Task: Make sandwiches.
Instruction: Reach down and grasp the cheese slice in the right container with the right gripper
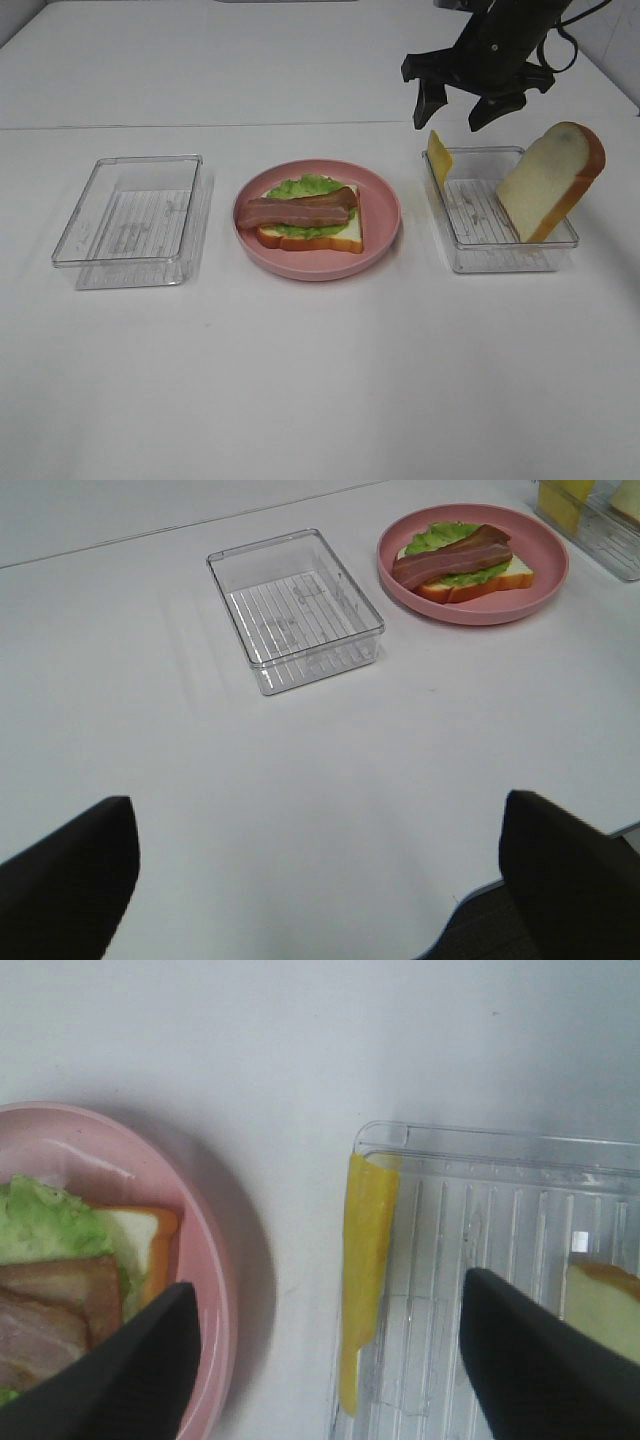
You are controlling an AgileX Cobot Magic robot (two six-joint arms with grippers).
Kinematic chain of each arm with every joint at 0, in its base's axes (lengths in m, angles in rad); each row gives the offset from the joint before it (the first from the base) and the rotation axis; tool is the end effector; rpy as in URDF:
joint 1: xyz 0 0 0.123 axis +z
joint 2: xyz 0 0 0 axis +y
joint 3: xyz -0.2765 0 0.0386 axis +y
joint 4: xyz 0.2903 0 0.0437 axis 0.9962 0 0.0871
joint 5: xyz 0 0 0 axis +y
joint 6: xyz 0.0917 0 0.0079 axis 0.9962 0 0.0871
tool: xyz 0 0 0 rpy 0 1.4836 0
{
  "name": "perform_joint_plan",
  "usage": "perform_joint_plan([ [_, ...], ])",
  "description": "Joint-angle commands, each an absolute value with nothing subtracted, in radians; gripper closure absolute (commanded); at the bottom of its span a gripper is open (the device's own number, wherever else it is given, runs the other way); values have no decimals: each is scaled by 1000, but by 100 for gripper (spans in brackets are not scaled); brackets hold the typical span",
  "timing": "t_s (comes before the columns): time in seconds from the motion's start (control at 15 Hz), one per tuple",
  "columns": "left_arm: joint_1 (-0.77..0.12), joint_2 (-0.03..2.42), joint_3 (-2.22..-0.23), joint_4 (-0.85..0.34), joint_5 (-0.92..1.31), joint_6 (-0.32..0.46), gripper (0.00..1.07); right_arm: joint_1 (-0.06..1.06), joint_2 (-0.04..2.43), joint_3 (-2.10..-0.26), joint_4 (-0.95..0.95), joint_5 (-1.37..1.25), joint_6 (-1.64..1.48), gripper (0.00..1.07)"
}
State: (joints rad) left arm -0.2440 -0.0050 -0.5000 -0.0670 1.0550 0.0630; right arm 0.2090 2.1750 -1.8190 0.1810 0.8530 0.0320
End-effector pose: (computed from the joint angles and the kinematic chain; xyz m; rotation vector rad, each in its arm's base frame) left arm 0.0360 -0.0145 0.2979 0.3145 2.0128 -0.1938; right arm 0.5025 0.1193 0.1865 -0.1200 2.6988 0.2937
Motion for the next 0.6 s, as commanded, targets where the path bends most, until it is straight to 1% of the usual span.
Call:
perform_joint_plan([
  [0.07, -246, -28, -499, -71, 1046, 63, 14, 207, 2222, -1823, 181, 797, 23, 47],
  [0.4, -246, -28, -499, -71, 1046, 63, 14, 206, 2266, -1823, 172, 793, 28, 53],
  [0.53, -246, -28, -499, -71, 1046, 63, 14, 206, 2272, -1823, 172, 794, 46, 59],
  [0.6, -246, -28, -499, -71, 1046, 63, 14, 206, 2272, -1823, 172, 793, 46, 76],
])
